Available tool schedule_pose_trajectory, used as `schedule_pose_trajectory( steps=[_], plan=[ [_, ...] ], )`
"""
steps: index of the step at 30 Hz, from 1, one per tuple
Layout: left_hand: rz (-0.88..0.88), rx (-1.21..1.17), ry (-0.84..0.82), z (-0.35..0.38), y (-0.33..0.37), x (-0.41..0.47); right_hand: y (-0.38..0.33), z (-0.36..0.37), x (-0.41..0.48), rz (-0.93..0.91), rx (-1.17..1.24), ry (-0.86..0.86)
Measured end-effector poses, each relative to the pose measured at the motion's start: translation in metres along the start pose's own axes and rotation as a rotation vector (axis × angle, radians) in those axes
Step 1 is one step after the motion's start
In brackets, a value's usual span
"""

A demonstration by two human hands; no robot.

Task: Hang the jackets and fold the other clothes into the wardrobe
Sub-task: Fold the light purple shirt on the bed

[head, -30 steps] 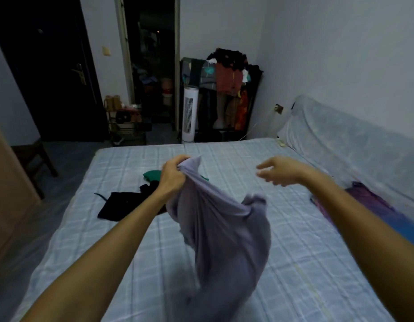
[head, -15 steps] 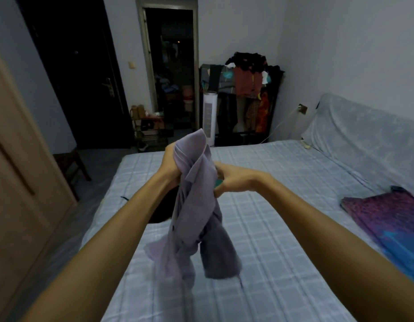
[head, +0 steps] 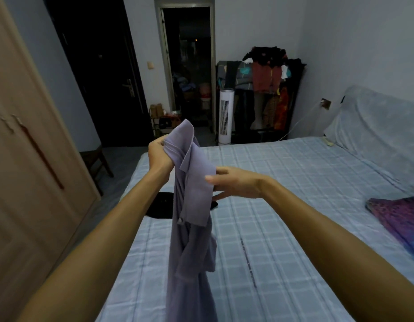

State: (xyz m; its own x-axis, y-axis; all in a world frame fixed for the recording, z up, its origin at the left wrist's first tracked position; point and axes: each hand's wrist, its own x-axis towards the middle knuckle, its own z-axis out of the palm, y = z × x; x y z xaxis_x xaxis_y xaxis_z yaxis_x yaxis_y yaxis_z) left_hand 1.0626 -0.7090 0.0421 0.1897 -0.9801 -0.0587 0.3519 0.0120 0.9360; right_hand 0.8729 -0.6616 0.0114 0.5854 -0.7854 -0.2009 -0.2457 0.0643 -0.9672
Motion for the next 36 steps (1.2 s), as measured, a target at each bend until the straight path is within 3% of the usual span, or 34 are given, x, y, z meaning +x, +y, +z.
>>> schedule_pose_trajectory(
  steps=[2,5,8,10,12,16,20,22,29,36],
  plan=[
    [-0.042,-0.020,-0.055,0.008,0.005,-0.005,0.002,0.004,0.010,-0.018,-0.128,0.324],
    [0.114,0.177,-0.230,0.001,0.011,-0.004,0.000,-0.010,0.012,-0.135,-0.258,0.824],
    [0.129,0.333,-0.434,-0.020,0.013,0.002,-0.018,-0.030,-0.005,-0.257,-0.526,1.066],
    [0.059,0.223,-0.519,-0.028,0.010,0.007,-0.032,-0.038,-0.013,-0.323,-0.686,1.166],
    [-0.009,0.103,-0.556,-0.027,0.008,0.010,-0.042,-0.041,-0.017,-0.374,-0.742,1.231],
    [-0.101,0.162,-0.685,-0.006,0.002,0.000,-0.062,-0.036,-0.016,-0.468,-0.822,1.259],
    [0.067,0.716,-0.798,0.021,-0.022,-0.032,-0.072,-0.030,-0.016,-0.477,-0.933,1.273],
    [0.192,0.849,-0.814,0.035,-0.046,-0.057,-0.074,-0.031,-0.018,-0.434,-0.935,1.290],
    [0.374,0.690,-0.439,0.077,-0.118,-0.081,-0.077,-0.033,-0.036,-0.359,-0.730,1.324],
    [0.588,0.945,-0.401,0.040,-0.064,-0.036,-0.052,-0.062,-0.079,-0.170,-0.566,1.399]
  ],
)
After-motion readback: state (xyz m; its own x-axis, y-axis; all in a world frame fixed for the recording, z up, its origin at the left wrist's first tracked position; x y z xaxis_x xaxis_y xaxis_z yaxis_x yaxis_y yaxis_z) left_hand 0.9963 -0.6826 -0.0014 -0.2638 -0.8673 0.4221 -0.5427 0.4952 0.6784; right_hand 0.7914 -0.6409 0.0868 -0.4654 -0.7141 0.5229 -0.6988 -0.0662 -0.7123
